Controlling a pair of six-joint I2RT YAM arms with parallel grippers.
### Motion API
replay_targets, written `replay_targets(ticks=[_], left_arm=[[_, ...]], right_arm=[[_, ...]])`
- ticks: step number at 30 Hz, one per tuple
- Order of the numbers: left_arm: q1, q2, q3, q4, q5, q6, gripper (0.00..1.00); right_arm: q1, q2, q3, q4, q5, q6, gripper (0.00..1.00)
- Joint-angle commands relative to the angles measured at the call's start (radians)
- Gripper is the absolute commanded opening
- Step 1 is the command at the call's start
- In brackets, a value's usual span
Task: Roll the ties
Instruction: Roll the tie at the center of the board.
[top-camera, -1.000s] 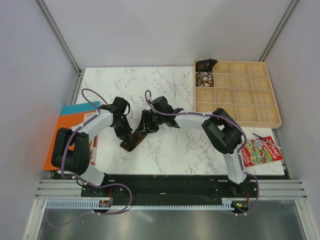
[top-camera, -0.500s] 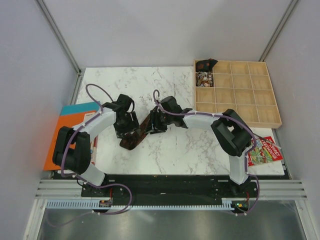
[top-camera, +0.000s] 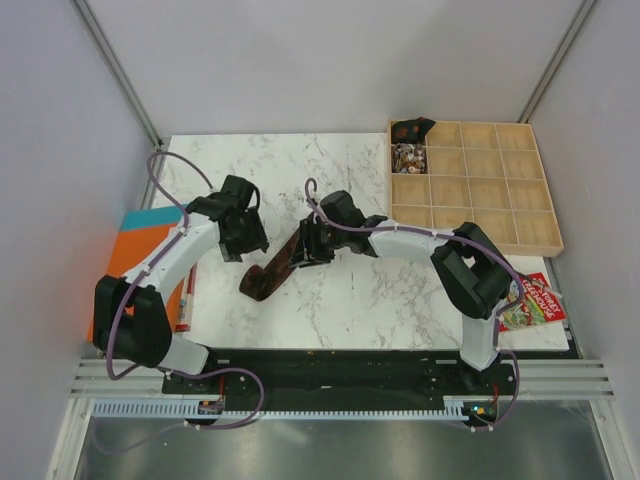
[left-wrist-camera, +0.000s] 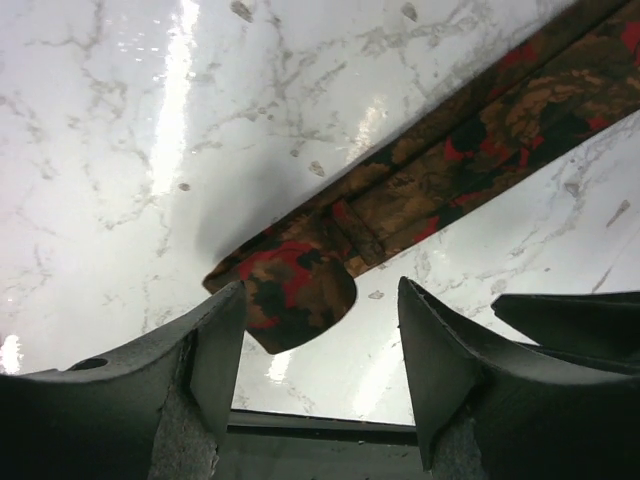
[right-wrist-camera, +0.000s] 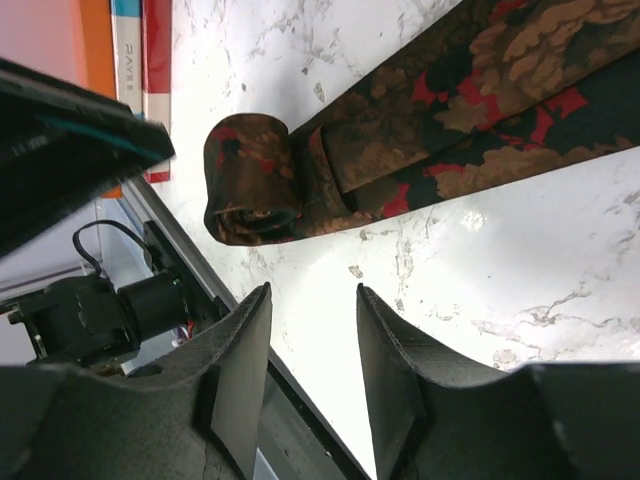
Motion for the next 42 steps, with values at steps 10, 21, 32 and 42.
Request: replay_targets(ticks=[10, 21, 32, 42], left_arm=[[0.251, -0.005, -0.115, 0.061, 0.058, 0.133, 0.36], [0.269, 0.087, -0.196, 0.145, 0.205, 0.138, 0.18], [0.269, 0.125, -0.220, 0.176, 0.291, 0.139, 0.14], [0.269, 0.128, -0.256, 0.197, 0.388, 0.142, 0.12]], right_arm=[[0.141, -0.016, 0.087, -0.167, 0.142, -0.206, 0.45], [0.217, 0.128, 0.168, -0.155, 0.048, -0.311, 0.50], [0.227, 0.235, 0.245, -0.116, 0.024, -0.338, 0.51], [0.227, 0.271, 0.213, -0.029, 0.005, -0.340, 0.50]])
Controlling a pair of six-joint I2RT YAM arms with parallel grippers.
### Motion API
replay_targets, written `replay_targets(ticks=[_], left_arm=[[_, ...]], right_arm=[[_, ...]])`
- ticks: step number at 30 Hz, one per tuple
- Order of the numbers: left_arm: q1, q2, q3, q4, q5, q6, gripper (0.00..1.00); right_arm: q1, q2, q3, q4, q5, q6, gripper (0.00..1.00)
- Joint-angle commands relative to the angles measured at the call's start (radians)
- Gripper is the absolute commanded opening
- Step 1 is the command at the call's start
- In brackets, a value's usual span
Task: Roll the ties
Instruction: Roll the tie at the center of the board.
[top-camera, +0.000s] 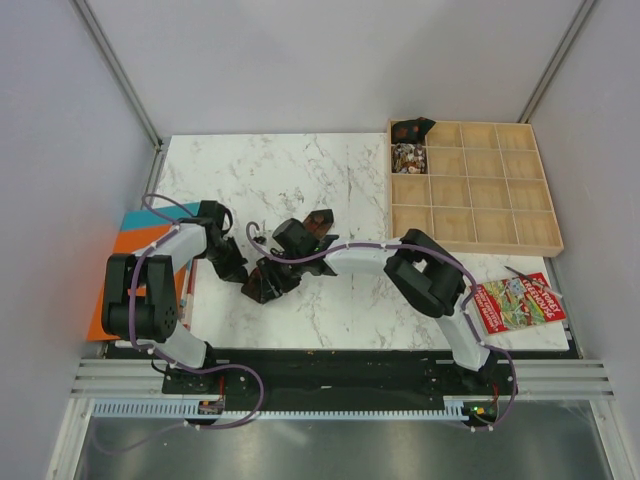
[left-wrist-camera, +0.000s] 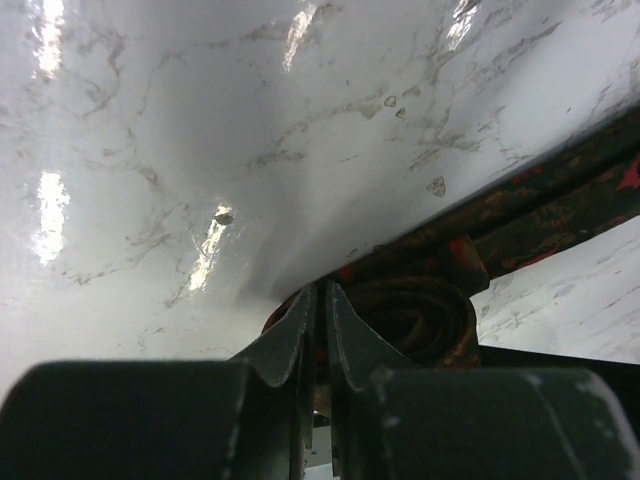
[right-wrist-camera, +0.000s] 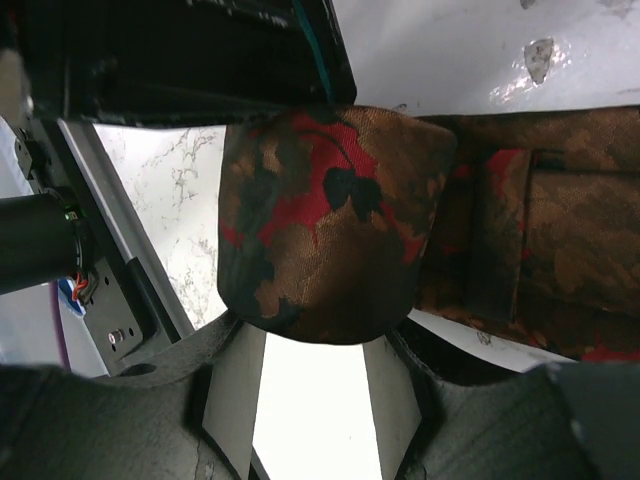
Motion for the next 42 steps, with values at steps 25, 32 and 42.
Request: replay_targets(ticks=[25, 32, 42], left_arm=[[0.002, -0.124, 0.126, -0.101, -0.140, 0.057, 0.28], [0.004, -0.288, 0.063, -0.114, -0.132, 0.004, 0.26], [0.002, -0.527, -0.042, -0.089, -0.100, -0.047, 0.22]], right_arm=[[-0.028, -0.257, 0.044, -0.206, -0.033, -0.147, 0.53], [-0.028, -0.108, 0.205, -0.207, -0.036, -0.047, 0.38], [-0.028, 0.040, 0.341, -0.201, -0.038, 0.017, 0.28]])
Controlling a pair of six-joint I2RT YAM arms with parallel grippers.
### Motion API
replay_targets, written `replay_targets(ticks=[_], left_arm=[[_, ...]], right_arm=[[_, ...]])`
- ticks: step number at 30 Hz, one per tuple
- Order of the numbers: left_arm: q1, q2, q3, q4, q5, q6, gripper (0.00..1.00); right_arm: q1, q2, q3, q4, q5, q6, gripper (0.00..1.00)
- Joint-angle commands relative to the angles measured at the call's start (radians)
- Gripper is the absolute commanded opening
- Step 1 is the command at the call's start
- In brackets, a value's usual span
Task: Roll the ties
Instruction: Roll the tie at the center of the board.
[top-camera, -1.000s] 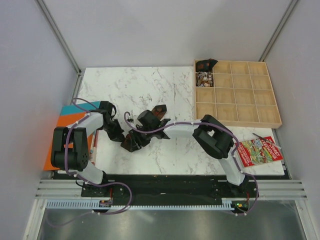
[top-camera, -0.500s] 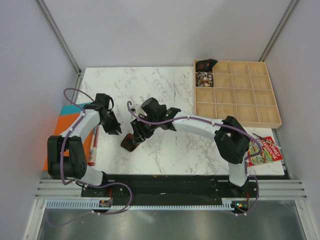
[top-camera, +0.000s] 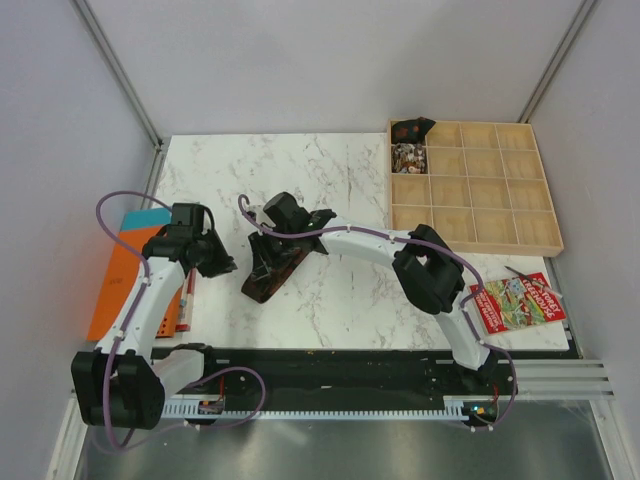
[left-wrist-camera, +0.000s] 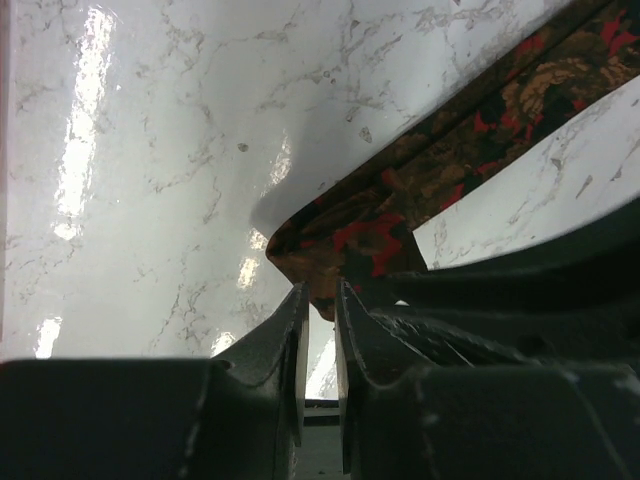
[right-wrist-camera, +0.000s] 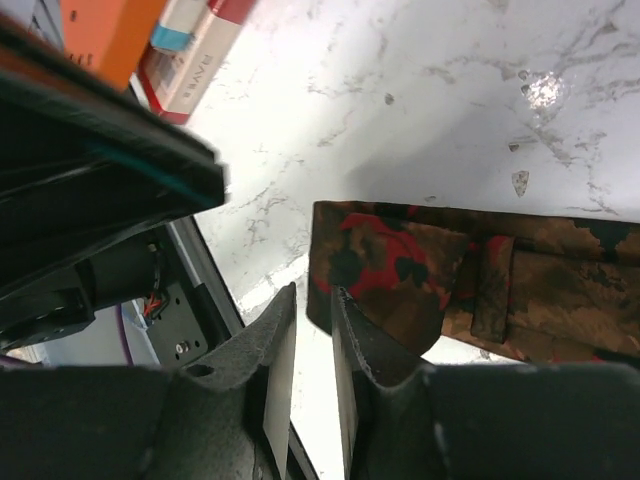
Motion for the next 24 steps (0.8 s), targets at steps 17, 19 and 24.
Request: replay_targets(ticks=[17, 19, 24], left_arm=[[-0.005, -0.140, -0.077, 0.045, 0.076, -0.069, 0.16], [-0.009, -0.141, -0.081, 0.045, 0.077, -0.071, 0.16], [-0.030, -0.153, -0.096, 0.061, 0.070, -0.083, 0.18]], right_arm=[[-0.043, 0.087, 0.049, 0.029, -0.033, 0.043, 0.25], [-0.046, 0.087, 0.039, 0.035, -0.032, 0.043, 0.24], [-0.058, 0.083, -0.011, 0.060, -0.037, 0.045, 0.23]])
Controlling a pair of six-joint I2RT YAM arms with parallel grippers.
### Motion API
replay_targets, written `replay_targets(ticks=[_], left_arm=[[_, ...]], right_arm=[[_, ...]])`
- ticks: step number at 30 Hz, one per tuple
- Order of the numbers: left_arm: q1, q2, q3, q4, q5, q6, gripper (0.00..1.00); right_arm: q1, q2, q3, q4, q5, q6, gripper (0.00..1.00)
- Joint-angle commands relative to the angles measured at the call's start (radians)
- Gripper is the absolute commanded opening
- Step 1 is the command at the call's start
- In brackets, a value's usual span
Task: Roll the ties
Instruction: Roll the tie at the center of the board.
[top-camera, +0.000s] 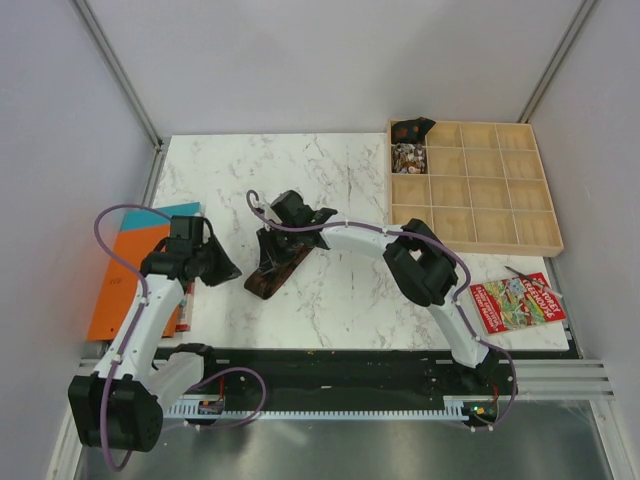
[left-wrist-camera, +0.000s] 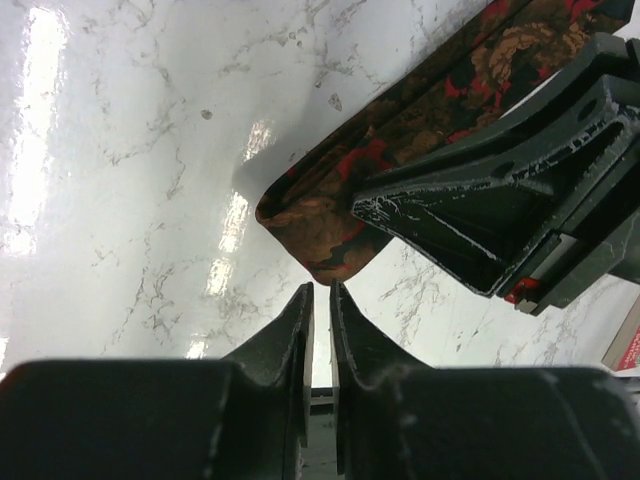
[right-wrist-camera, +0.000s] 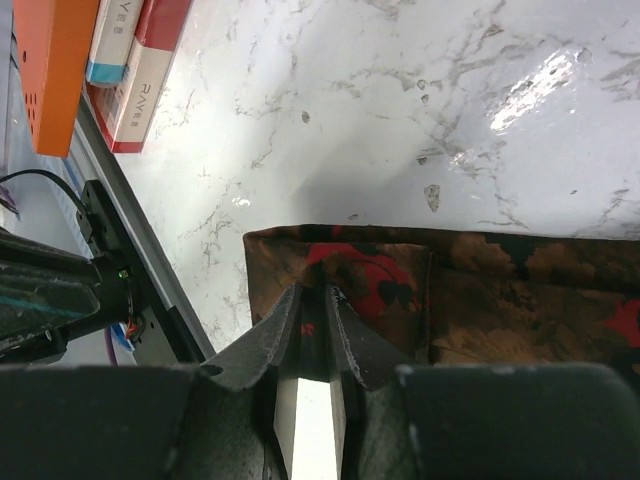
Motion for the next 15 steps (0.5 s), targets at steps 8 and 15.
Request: replay_targets(ticks=[8, 15], left_arm=[[-0.074, -0.019, -0.063, 0.098, 0.004, -0.078, 0.43], [-0.096, 0.000, -0.127, 0.158, -0.017, -0.124, 0.52]], right_arm=[[-0.021, -0.020, -0.106, 0.076, -0.016, 0.010, 0.23], [-0.036, -0.022, -0.141, 0.104, -0.025, 0.015, 0.22]])
